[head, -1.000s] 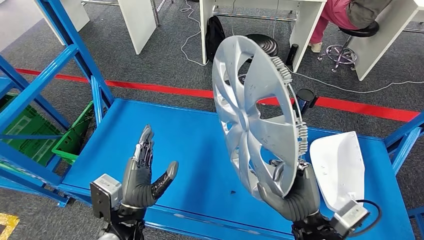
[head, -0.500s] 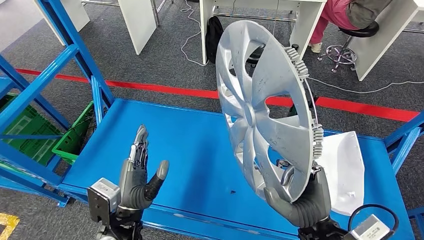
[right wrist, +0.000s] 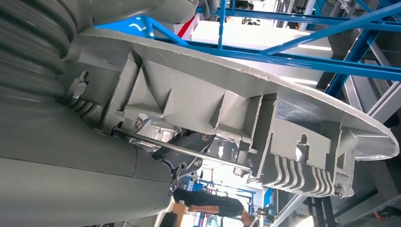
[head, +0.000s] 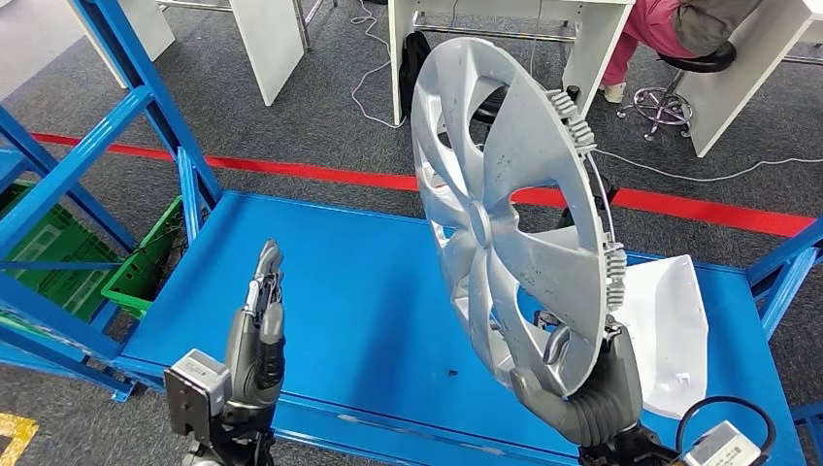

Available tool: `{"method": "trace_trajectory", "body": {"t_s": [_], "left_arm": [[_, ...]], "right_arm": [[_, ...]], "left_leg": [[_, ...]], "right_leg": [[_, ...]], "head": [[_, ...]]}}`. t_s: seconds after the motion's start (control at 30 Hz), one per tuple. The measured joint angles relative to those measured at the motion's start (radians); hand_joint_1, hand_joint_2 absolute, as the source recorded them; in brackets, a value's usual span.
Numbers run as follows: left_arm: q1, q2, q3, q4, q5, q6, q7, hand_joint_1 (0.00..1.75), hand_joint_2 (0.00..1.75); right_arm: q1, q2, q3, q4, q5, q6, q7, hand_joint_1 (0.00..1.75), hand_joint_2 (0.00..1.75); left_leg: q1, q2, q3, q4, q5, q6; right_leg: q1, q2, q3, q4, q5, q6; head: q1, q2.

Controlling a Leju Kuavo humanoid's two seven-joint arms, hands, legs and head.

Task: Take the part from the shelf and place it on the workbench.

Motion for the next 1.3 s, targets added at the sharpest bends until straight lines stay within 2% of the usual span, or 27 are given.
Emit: {"method": "trace_trajectory", "body": {"t_s": [0.13, 0.2, 0.27, 0.3, 0.33, 0.4, 0.43, 0.47, 0.5, 0.57, 0.6, 0.63, 0.67, 0.73, 0.8, 0.83, 0.93, 0.97, 1.0, 1.03, 1.1, 1.13, 1.17, 1.2, 1.23, 1.3], "left_arm": [[0.0, 0.001, 0.0, -0.004, 0.0, 0.0, -0.002, 0.0, 0.0], [0.0, 0.002, 0.0, -0.007, 0.0, 0.0, -0.005, 0.0, 0.0], [0.001, 0.003, 0.0, -0.015, 0.0, 0.001, -0.007, 0.0, 0.0], [0.0, 0.003, 0.0, -0.019, 0.0, 0.001, -0.008, 0.0, 0.0], [0.0, 0.003, 0.0, -0.021, 0.0, 0.001, -0.009, 0.0, 0.0], [0.001, 0.003, 0.0, -0.022, 0.001, 0.001, -0.009, 0.0, 0.0], [0.002, 0.003, 0.0, -0.022, 0.001, 0.001, -0.008, 0.0, 0.0], [0.004, 0.003, 0.0, -0.022, 0.002, 0.001, -0.008, 0.0, 0.0], [0.005, 0.003, 0.0, -0.022, 0.002, 0.001, -0.008, 0.0, 0.0], [0.005, 0.003, 0.0, -0.022, 0.002, 0.001, -0.008, 0.0, 0.0], [0.005, 0.004, 0.0, -0.022, 0.002, 0.001, -0.008, 0.0, 0.0], [0.005, 0.004, -0.001, -0.022, 0.002, 0.001, -0.009, 0.0, 0.0], [0.005, 0.004, -0.001, -0.023, 0.002, 0.001, -0.01, 0.0, 0.0], [0.007, 0.005, -0.002, -0.024, 0.001, 0.001, -0.011, 0.0, 0.0], [0.008, 0.006, -0.002, -0.025, 0.002, 0.002, -0.013, 0.0, 0.0], [0.008, 0.006, -0.003, -0.025, 0.002, 0.002, -0.014, 0.0, 0.0], [0.008, 0.007, -0.003, -0.027, 0.002, 0.002, -0.017, 0.0, 0.0], [0.009, 0.007, -0.003, -0.027, 0.002, 0.002, -0.017, 0.0, 0.0], [0.009, 0.008, -0.003, -0.027, 0.002, 0.002, -0.017, 0.0, 0.0], [0.009, 0.008, -0.003, -0.027, 0.002, 0.002, -0.018, 0.0, 0.0], [0.007, 0.009, -0.003, -0.029, 0.002, 0.002, -0.019, 0.0, 0.0], [0.006, 0.009, -0.003, -0.03, 0.002, 0.002, -0.019, 0.0, 0.0], [0.004, 0.009, -0.003, -0.032, 0.002, 0.002, -0.02, 0.0, 0.0], [0.002, 0.009, -0.003, -0.033, 0.002, 0.002, -0.021, 0.0, 0.0], [0.002, 0.009, -0.003, -0.034, 0.002, 0.002, -0.021, 0.0, 0.0], [0.002, 0.009, -0.003, -0.035, 0.002, 0.003, -0.021, 0.0, 0.0]], "right_arm": [[0.0, 0.0, 0.001, 0.0, 0.0, 0.0, 0.0, 1.75, 1.75], [-0.001, 0.0, 0.002, 0.0, 0.0, 0.0, 0.0, 1.75, 1.75], [0.0, -0.001, 0.003, -0.004, 0.0, -0.001, 0.0, 1.75, 1.75], [0.0, -0.001, 0.003, -0.005, 0.0, -0.002, 0.0, 1.75, 1.75], [-0.001, -0.002, 0.003, -0.006, 0.0, -0.002, 0.0, 1.75, 1.75], [-0.003, -0.003, 0.004, -0.006, 0.0, -0.003, -0.001, 1.75, 1.75], [-0.003, -0.003, 0.004, -0.006, 0.0, -0.003, -0.001, 1.75, 1.75], [-0.001, -0.003, 0.005, -0.006, 0.0, -0.003, -0.001, 1.75, 1.75], [0.0, -0.004, 0.006, -0.006, 0.0, -0.003, 0.0, 1.75, 1.75], [0.0, -0.006, 0.007, -0.006, 0.0, -0.003, 0.001, 1.75, 1.75], [-0.001, -0.007, 0.007, -0.006, 0.0, -0.003, 0.0, 1.75, 1.75], [-0.002, -0.007, 0.008, -0.006, 0.0, -0.003, 0.0, 1.75, 1.75], [-0.002, -0.008, 0.008, -0.007, 0.0, -0.003, 0.0, 1.75, 1.75], [-0.002, -0.009, 0.01, -0.009, 0.001, -0.003, 0.001, 1.75, 1.75], [-0.002, -0.009, 0.012, -0.009, 0.003, -0.003, 0.001, 1.75, 1.75], [-0.003, -0.009, 0.012, -0.009, 0.005, -0.003, 0.001, 1.75, 1.75], [-0.005, -0.009, 0.013, -0.01, 0.008, -0.005, 0.001, 1.75, 1.75], [-0.005, -0.009, 0.013, -0.01, 0.009, -0.005, 0.001, 1.75, 1.75], [-0.005, -0.009, 0.014, -0.01, 0.011, -0.005, 0.001, 1.75, 1.75], [-0.005, -0.009, 0.015, -0.01, 0.012, -0.006, 0.001, 1.75, 1.75], [-0.006, -0.009, 0.016, -0.01, 0.015, -0.006, 0.001, 1.75, 1.75], [-0.006, -0.009, 0.016, -0.01, 0.015, -0.006, 0.001, 1.75, 1.75], [-0.006, -0.009, 0.016, -0.01, 0.016, -0.007, 0.001, 1.75, 1.75], [-0.006, -0.009, 0.016, -0.01, 0.016, -0.007, 0.001, 1.75, 1.75], [-0.007, -0.009, 0.016, -0.01, 0.016, -0.008, 0.001, 1.75, 1.75], [-0.007, -0.011, 0.016, -0.01, 0.016, -0.009, 0.001, 1.75, 1.75]], "left_leg": [[-0.002, 0.0, -0.008, 0.005, -0.004, 0.004], [-0.005, 0.0, -0.016, 0.007, -0.01, 0.016], [-0.006, 0.0, 0.006, -0.025, 0.003, 0.031], [-0.004, 0.0, 0.023, -0.046, 0.014, 0.037], [-0.001, 0.001, 0.039, -0.066, 0.026, 0.041], [0.004, 0.002, 0.049, -0.075, 0.034, 0.043], [0.004, 0.001, 0.047, -0.07, 0.032, 0.042], [0.005, 0.0, 0.044, -0.064, 0.027, 0.04], [0.007, -0.003, 0.041, -0.055, 0.022, 0.036], [0.015, -0.009, 0.034, -0.027, 0.006, 0.022], [0.016, -0.012, 0.027, -0.011, -0.003, 0.011], [0.015, -0.015, 0.018, 0.007, -0.011, 0.002], [0.014, -0.017, 0.011, 0.019, -0.015, -0.007], [0.014, -0.02, -0.002, 0.032, -0.016, -0.019], [0.018, -0.015, -0.019, 0.052, -0.034, -0.024], [0.018, -0.011, -0.037, 0.088, -0.059, -0.022], [0.006, -0.003, -0.124, 0.286, -0.16, -0.009], [0.001, -0.003, -0.141, 0.331, -0.175, -0.002], [-0.006, -0.003, -0.14, 0.338, -0.173, 0.009], [-0.015, -0.004, -0.116, 0.305, -0.156, 0.024], [-0.038, -0.002, -0.029, 0.165, -0.113, 0.067], [-0.049, 0.002, 0.006, 0.103, -0.099, 0.085], [-0.058, 0.005, 0.027, 0.063, -0.092, 0.099], [-0.063, 0.007, 0.032, 0.046, -0.091, 0.106], [-0.066, 0.007, 0.03, 0.041, -0.082, 0.108], [-0.059, 0.007, 0.034, 0.017, -0.055, 0.105]], "right_leg": [[-0.005, -0.001, 0.001, -0.003, 0.001, 0.004], [-0.012, -0.002, 0.004, -0.01, 0.003, 0.011], [-0.008, -0.002, 0.008, -0.022, 0.005, 0.019], [-0.007, -0.002, 0.004, -0.013, -0.005, 0.021], [-0.005, -0.002, -0.008, 0.019, -0.025, 0.022], [-0.007, -0.002, -0.06, 0.143, -0.088, 0.025], [-0.009, -0.002, -0.086, 0.204, -0.111, 0.03], [-0.011, -0.002, -0.102, 0.237, -0.117, 0.034], [-0.014, -0.002, -0.1, 0.233, -0.105, 0.039], [-0.024, -0.003, -0.05, 0.126, -0.052, 0.052], [-0.025, -0.001, -0.023, 0.076, -0.035, 0.056], [-0.026, 0.002, -0.007, 0.046, -0.028, 0.051], [-0.025, 0.006, -0.003, 0.041, -0.032, 0.041], [-0.02, 0.009, -0.014, 0.06, -0.034, 0.011], [-0.015, 0.007, -0.022, 0.066, -0.032, -0.007], [-0.013, 0.006, -0.025, 0.065, -0.029, -0.015], [0.002, 0.005, -0.04, 0.064, -0.018, -0.033], [0.009, 0.005, -0.046, 0.064, -0.014, -0.037], [0.016, 0.005, -0.051, 0.064, -0.01, -0.041], [0.024, 0.005, -0.055, 0.061, -0.005, -0.044], [0.034, 0.005, -0.058, 0.055, 0.008, -0.047], [0.036, 0.005, -0.058, 0.05, 0.015, -0.045], [0.034, 0.004, -0.059, 0.046, 0.021, -0.041], [0.032, 0.003, -0.06, 0.042, 0.027, -0.036], [0.029, 0.001, -0.061, 0.038, 0.033, -0.029], [0.028, 0.0, -0.069, 0.04, 0.032, -0.02]], "head": [[-0.001, 0.0], [-0.006, 0.0], [-0.015, 0.0], [-0.016, 0.0], [-0.013, 0.0], [0.001, 0.0], [0.006, 0.0], [0.012, 0.0], [0.015, 0.0], [0.024, 0.0], [0.029, 0.0], [0.035, 0.0], [0.035, 0.0], [0.023, 0.0], [0.007, 0.0], [-0.001, 0.0], [-0.025, 0.0], [-0.031, 0.0], [-0.035, 0.0], [-0.038, 0.0], [-0.04, 0.0], [-0.036, 0.0], [-0.036, 0.0], [-0.035, 0.0], [-0.036, 0.0], [-0.044, 0.0]]}}
